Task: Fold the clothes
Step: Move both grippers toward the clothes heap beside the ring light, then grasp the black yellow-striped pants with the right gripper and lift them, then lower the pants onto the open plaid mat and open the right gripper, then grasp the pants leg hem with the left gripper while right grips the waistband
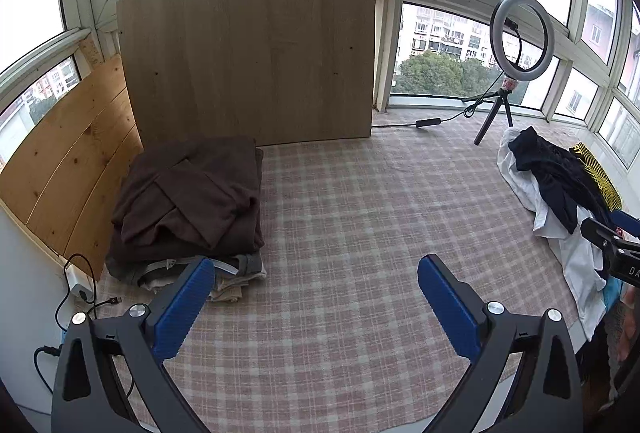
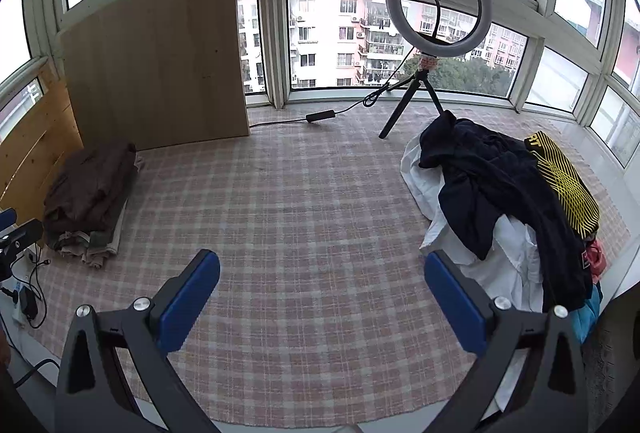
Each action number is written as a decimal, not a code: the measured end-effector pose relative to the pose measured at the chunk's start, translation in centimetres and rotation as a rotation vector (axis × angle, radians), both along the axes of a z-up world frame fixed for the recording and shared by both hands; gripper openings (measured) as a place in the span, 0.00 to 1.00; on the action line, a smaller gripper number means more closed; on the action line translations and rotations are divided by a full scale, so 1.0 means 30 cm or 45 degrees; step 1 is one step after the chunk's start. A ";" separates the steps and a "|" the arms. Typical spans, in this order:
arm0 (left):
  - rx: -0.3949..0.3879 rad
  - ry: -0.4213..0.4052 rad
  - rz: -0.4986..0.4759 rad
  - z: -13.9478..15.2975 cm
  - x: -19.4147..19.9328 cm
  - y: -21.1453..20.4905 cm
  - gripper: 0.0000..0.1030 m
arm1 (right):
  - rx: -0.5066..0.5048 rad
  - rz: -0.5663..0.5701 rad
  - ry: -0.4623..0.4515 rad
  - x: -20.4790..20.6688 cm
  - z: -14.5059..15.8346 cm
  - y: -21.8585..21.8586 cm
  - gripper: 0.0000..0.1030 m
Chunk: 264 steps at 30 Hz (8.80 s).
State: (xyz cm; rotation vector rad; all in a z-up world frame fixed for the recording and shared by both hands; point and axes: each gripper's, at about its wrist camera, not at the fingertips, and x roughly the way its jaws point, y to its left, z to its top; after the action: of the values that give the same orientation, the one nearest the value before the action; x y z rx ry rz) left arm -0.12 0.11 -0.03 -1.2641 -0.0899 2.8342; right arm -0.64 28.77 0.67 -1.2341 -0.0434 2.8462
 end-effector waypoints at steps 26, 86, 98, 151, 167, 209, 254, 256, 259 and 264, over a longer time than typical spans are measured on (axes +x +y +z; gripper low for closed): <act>-0.070 0.035 -0.439 -0.009 -0.156 0.336 0.99 | 0.013 -0.385 -0.005 0.086 -0.016 0.245 1.00; -0.154 -0.030 -0.344 0.020 -0.367 1.094 0.99 | 0.099 -0.336 -0.015 -0.262 -0.117 1.507 1.00; -0.161 -0.141 -0.356 -0.039 -0.480 1.157 0.99 | -0.196 -0.270 -0.282 -0.411 -0.373 1.766 0.93; -0.091 -0.126 -0.299 -0.043 -0.323 0.689 0.99 | -0.174 -0.122 0.350 -0.445 0.653 1.357 0.08; -0.057 -0.061 -0.063 -0.016 -0.194 0.187 0.99 | -0.141 0.749 -0.149 -0.502 0.419 0.082 0.28; -0.255 -0.419 0.065 -0.445 -0.491 0.129 0.28 | -0.266 0.385 -0.486 -0.367 -0.403 0.415 0.05; -0.335 -0.584 -0.302 -0.501 -0.253 0.222 0.35 | -0.225 0.537 -0.487 -0.237 -0.366 0.431 0.03; -0.379 -0.594 -0.315 -0.545 -0.240 0.227 0.35 | -0.152 0.538 -0.539 -0.230 -0.423 0.373 0.04; -0.433 -0.588 -0.350 -0.591 -0.220 0.241 0.36 | -0.121 0.519 -0.580 -0.204 -0.479 0.341 0.04; -0.548 -0.507 -0.427 -0.604 -0.201 0.290 0.51 | -0.082 0.480 -0.605 -0.181 -0.515 0.326 0.05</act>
State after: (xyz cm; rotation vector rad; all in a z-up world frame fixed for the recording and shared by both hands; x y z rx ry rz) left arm -6.14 8.80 -18.13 -1.7125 0.6860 2.3527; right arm -6.05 38.54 -14.77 -2.0878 -0.2210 2.7728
